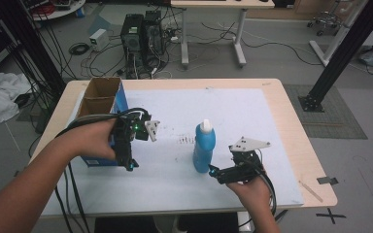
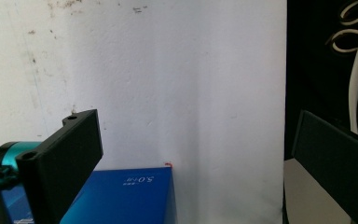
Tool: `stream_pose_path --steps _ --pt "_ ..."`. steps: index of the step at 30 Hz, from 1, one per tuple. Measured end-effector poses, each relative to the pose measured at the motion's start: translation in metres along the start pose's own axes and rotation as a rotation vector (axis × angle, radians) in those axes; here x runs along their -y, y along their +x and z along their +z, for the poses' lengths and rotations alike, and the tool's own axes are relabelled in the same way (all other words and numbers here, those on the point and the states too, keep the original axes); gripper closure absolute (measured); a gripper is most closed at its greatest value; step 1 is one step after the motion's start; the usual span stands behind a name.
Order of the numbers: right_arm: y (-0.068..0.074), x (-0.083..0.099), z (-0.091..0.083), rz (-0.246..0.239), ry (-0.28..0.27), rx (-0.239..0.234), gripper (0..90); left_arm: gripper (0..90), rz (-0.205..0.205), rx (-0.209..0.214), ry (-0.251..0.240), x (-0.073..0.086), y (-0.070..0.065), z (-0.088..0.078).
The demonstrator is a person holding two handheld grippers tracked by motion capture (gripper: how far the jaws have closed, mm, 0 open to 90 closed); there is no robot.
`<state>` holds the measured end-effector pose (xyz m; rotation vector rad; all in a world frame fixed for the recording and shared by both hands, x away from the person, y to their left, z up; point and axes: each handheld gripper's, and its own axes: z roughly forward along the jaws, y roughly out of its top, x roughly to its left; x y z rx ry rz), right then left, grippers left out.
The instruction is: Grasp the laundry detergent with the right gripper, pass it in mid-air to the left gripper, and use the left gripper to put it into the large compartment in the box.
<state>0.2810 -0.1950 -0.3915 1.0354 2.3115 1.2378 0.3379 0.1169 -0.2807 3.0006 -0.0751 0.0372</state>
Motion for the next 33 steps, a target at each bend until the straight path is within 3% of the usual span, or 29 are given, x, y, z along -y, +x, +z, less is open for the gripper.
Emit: stream_pose_path --steps 12,26,30,33 --pt "0.024 0.014 0.020 0.073 -0.042 0.067 2.6 1.6 -0.006 -0.002 0.003 0.001 -0.002 0.001" --pt "0.037 0.026 0.040 0.172 -0.136 0.160 2.0 1.6 0.005 -0.008 0.002 -0.002 -0.006 0.000" --pt "0.038 0.026 0.046 0.199 -0.154 0.167 1.9 1.6 0.005 -0.010 0.001 -0.002 -0.007 0.000" --pt "0.040 0.024 0.050 0.196 -0.164 0.183 1.9 1.6 0.006 -0.012 0.000 0.000 -0.007 -0.001"
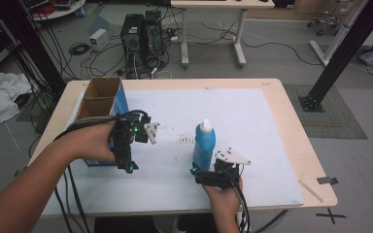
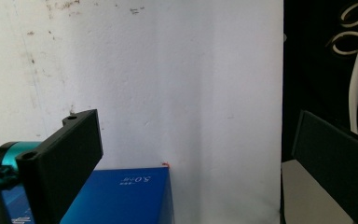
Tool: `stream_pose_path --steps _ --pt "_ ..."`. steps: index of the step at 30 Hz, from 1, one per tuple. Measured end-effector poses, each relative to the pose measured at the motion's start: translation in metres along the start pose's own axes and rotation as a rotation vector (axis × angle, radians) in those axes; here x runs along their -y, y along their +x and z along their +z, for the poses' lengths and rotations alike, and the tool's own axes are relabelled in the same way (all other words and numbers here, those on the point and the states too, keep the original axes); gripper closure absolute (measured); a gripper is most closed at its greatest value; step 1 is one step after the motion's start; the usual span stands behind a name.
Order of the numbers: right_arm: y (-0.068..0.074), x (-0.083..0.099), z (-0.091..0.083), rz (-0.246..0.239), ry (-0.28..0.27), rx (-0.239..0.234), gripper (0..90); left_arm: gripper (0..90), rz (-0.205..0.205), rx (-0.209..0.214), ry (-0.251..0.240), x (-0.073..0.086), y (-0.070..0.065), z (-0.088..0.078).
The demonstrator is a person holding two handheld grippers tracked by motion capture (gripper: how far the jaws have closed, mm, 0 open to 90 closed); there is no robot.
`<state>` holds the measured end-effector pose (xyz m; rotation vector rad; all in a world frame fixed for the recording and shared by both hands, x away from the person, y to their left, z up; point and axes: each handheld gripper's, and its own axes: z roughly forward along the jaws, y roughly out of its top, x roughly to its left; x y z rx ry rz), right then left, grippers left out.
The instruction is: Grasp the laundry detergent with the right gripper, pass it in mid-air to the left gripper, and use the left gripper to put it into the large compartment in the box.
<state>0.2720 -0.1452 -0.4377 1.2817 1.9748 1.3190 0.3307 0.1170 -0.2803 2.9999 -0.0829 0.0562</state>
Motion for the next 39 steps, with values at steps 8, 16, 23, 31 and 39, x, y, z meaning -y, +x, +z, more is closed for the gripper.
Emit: stream_pose_path --steps 8,16,23,31,39 --pt "0.006 -0.002 0.013 0.028 -0.021 0.038 2.0 1.6 -0.010 0.004 0.004 0.005 0.000 0.002" --pt "0.012 -0.003 0.021 0.016 -0.037 0.078 1.9 1.6 -0.005 0.009 0.009 0.004 -0.001 0.003" --pt "0.014 -0.003 0.028 0.011 -0.038 0.114 1.9 1.7 -0.004 0.011 0.008 0.004 0.000 0.005" --pt "0.017 -0.002 0.030 0.005 -0.070 0.159 4.8 1.6 0.000 0.014 0.016 0.002 -0.001 0.006" --pt "0.020 -0.002 0.031 0.019 -0.093 0.209 12.3 1.6 0.000 0.013 0.025 0.001 -0.001 0.006"
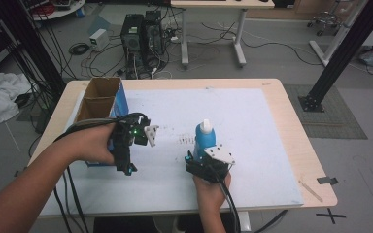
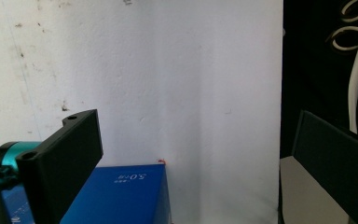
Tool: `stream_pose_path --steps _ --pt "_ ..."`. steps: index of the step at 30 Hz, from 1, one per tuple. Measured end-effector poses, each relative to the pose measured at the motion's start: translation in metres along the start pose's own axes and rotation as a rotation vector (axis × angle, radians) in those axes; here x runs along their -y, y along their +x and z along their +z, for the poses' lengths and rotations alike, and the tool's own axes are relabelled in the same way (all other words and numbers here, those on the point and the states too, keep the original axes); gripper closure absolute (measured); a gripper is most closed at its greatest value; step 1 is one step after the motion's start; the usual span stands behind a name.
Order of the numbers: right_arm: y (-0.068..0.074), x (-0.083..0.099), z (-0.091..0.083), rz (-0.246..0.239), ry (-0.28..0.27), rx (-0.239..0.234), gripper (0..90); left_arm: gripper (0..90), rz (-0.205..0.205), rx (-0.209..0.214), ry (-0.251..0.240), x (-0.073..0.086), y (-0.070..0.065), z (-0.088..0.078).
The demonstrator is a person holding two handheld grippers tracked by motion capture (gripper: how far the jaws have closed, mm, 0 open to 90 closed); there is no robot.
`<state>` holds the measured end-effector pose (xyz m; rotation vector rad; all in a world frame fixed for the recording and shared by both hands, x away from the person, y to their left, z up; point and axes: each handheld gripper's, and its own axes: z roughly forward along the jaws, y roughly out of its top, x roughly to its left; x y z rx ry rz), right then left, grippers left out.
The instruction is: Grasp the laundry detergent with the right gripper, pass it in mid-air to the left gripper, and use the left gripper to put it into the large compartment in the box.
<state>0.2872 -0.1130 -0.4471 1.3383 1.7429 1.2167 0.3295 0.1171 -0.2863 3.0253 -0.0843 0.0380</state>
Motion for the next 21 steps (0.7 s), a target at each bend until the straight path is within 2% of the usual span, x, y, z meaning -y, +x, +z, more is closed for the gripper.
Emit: stream_pose_path --steps 7,11,21 --pt "0.0030 0.0006 0.0015 -0.002 -0.008 0.027 15.4 1.7 0.002 0.003 0.001 0.0005 0.0005 0.0011" --pt "0.0053 0.0014 0.0013 -0.017 -0.023 0.079 22.3 1.6 -0.001 0.002 0.002 0.0020 0.0005 0.0017" --pt "0.0060 0.0018 0.0036 -0.011 -0.020 0.081 22.5 1.6 -0.005 0.004 0.003 0.0044 0.0011 0.0019"
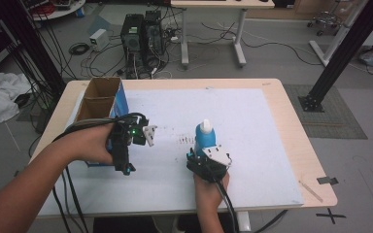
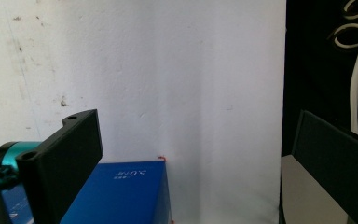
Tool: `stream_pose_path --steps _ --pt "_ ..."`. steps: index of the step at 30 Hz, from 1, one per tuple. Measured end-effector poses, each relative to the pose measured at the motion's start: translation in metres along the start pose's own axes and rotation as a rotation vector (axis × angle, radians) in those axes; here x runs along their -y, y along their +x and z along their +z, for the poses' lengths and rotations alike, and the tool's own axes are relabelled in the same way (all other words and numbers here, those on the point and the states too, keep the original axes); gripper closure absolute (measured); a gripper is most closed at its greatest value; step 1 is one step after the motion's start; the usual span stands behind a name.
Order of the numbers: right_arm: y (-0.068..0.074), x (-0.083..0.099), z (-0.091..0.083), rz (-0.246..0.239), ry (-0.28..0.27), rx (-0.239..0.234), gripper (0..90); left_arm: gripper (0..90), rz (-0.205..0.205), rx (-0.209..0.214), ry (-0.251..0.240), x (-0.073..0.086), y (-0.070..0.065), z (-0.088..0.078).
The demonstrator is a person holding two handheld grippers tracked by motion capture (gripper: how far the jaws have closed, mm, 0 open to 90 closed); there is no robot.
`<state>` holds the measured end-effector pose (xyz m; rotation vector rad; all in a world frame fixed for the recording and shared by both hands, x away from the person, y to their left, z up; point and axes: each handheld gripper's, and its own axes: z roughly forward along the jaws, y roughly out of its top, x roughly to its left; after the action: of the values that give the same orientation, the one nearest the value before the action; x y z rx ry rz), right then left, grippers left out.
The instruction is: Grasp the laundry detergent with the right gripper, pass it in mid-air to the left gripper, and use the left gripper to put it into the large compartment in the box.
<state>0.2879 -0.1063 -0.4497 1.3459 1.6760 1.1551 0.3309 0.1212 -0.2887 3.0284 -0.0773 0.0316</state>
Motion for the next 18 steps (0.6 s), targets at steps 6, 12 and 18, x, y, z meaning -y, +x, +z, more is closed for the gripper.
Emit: stream_pose_path --steps 6,12,18 --pt "0.0016 0.0008 0.0009 0.002 -0.005 0.001 25.4 1.6 -0.001 0.002 -0.004 0.0000 -0.0002 0.0013" --pt "0.0013 0.0013 0.0011 0.005 -0.011 0.017 27.6 1.6 -0.003 0.001 -0.004 0.0002 -0.0002 0.0014" --pt "0.0027 0.0023 0.0016 0.016 -0.015 0.031 30.8 1.7 -0.005 0.003 -0.001 0.0008 0.0008 0.0024"
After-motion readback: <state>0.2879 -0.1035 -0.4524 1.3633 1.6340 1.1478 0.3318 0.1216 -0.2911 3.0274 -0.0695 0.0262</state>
